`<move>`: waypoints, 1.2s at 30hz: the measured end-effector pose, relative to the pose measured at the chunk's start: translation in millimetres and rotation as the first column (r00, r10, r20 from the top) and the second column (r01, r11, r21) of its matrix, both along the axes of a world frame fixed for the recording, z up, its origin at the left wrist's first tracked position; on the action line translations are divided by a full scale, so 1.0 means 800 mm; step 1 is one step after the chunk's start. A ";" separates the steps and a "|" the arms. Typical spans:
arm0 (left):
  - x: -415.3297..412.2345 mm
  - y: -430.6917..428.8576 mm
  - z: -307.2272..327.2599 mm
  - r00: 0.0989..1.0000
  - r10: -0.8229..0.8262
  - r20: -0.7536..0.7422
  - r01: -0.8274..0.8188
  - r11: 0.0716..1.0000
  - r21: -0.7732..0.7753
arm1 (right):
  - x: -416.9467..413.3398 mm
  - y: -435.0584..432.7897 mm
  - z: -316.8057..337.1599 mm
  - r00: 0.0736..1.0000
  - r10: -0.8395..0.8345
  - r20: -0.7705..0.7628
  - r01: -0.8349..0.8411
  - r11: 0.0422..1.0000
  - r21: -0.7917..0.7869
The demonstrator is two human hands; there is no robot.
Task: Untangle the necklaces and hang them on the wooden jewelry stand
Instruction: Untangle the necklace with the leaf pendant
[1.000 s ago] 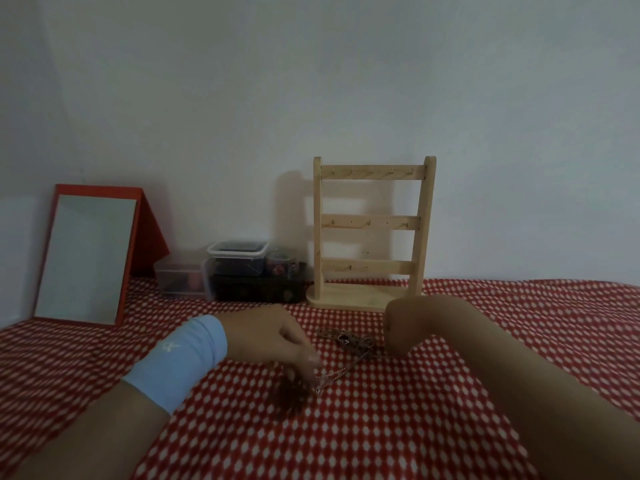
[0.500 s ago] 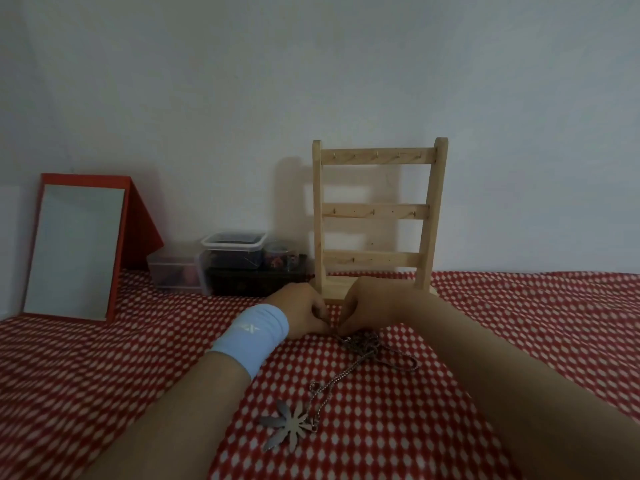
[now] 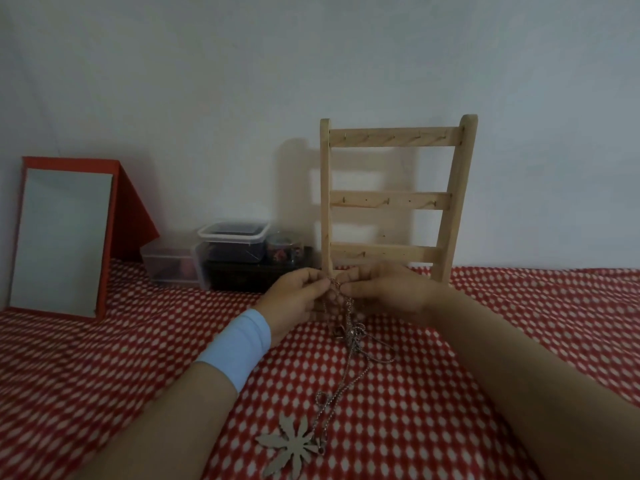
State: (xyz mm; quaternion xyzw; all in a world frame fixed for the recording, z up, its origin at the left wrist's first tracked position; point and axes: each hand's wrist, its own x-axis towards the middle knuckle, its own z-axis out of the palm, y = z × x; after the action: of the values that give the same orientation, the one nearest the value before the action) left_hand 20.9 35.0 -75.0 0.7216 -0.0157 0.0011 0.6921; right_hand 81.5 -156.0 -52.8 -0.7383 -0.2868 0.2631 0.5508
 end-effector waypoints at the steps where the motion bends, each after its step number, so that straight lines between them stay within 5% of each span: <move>1: 0.002 0.000 -0.002 1.000 0.020 0.021 -0.021 0.999 0.047 | 0.000 -0.001 -0.002 1.000 0.011 -0.011 -0.011 0.999 0.046; 4: 0.004 0.006 -0.002 0.999 -0.034 0.028 0.027 0.970 0.241 | -0.002 -0.003 -0.005 0.996 -0.014 -0.086 0.026 0.991 0.135; 7: -0.001 0.009 0.003 0.986 -0.160 0.037 0.112 0.822 0.559 | -0.002 -0.007 -0.006 0.990 -0.094 -0.105 0.107 0.986 0.127; 12: -0.006 0.012 0.014 0.913 -0.100 0.395 -0.245 0.640 0.728 | -0.002 -0.008 -0.002 0.932 -0.139 0.336 0.211 0.960 -0.187; 16: -0.013 0.001 0.021 0.953 -0.212 0.215 -0.078 0.516 0.853 | -0.003 -0.007 0.006 0.856 0.050 0.515 0.226 0.860 -0.458; 20: -0.018 -0.010 0.022 0.962 -0.268 0.048 0.078 0.441 0.894 | -0.012 -0.004 0.014 0.793 0.133 0.594 0.269 0.799 -0.538; 23: -0.015 -0.005 0.018 0.964 -0.223 0.147 -0.029 0.460 0.887 | -0.018 0.003 0.016 0.703 0.102 0.704 0.348 0.814 -0.465; 33: -0.008 -0.008 0.006 0.932 -0.296 0.211 -0.094 0.365 0.926 | -0.013 0.000 0.006 0.822 0.192 0.537 0.183 0.803 -0.567; 36: -0.006 -0.007 0.004 0.933 -0.236 0.271 -0.127 0.489 0.863 | -0.013 0.002 0.003 0.847 0.090 0.524 0.194 0.865 -0.462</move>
State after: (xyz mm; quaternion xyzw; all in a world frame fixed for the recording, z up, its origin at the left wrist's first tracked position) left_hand 15.9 29.5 -71.4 0.9574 -0.1615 0.1003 0.2172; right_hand 70.8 -154.7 -50.1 -0.9060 -0.3285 0.0989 0.2481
